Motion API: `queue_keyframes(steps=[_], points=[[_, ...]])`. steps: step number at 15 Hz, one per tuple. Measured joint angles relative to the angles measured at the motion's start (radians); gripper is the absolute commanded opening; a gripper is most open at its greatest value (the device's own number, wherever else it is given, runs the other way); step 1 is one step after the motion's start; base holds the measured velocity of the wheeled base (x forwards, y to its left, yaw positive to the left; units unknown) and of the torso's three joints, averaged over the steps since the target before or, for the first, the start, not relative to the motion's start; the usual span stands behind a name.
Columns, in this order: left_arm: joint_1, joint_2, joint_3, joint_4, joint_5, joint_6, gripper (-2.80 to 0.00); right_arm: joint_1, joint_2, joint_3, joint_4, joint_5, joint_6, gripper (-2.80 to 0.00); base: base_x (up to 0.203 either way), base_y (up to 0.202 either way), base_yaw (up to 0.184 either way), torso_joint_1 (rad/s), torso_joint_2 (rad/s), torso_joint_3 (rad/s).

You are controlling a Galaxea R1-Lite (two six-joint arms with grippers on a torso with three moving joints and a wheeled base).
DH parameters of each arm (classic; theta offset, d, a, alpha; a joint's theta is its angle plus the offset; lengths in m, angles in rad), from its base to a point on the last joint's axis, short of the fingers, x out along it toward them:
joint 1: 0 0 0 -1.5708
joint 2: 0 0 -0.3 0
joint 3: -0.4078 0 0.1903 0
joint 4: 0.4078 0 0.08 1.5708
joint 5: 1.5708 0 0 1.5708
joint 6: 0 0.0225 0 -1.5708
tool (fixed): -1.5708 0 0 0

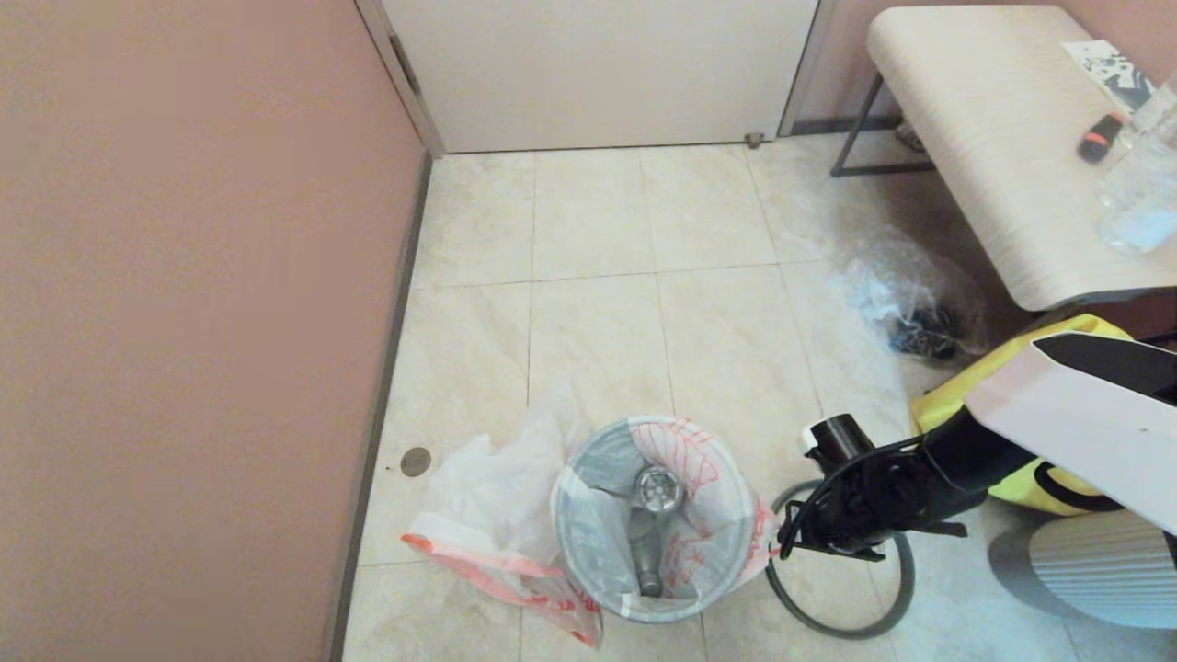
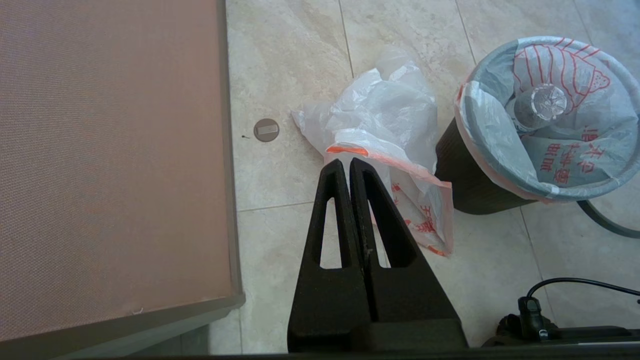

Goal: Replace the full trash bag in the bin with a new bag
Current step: Place the trash bag on the floor

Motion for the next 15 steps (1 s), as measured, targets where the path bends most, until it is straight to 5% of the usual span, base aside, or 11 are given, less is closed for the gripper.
queue_keyframes(steps=[6,9,15], points=[[0.000,0.000,0.000,0.000,0.000,0.000,-2.80,0.009,0.002,-0.007,0.002,0.003,0.017,-2.80,0.000,0.000,0.000,0.000,0.00,0.000],[0.000,0.000,0.000,0.000,0.000,0.000,-2.80,0.034,-0.027,-0.004,0.003,0.056,0.093,-2.80,0.000,0.000,0.000,0.000,0.00,0.000],[0.000,0.000,0.000,-0.001,0.000,0.000,-2.80,0.103,-0.177,0.087,0.014,0.124,0.118,-2.80,0.000,0.000,0.000,0.000,0.00,0.000]])
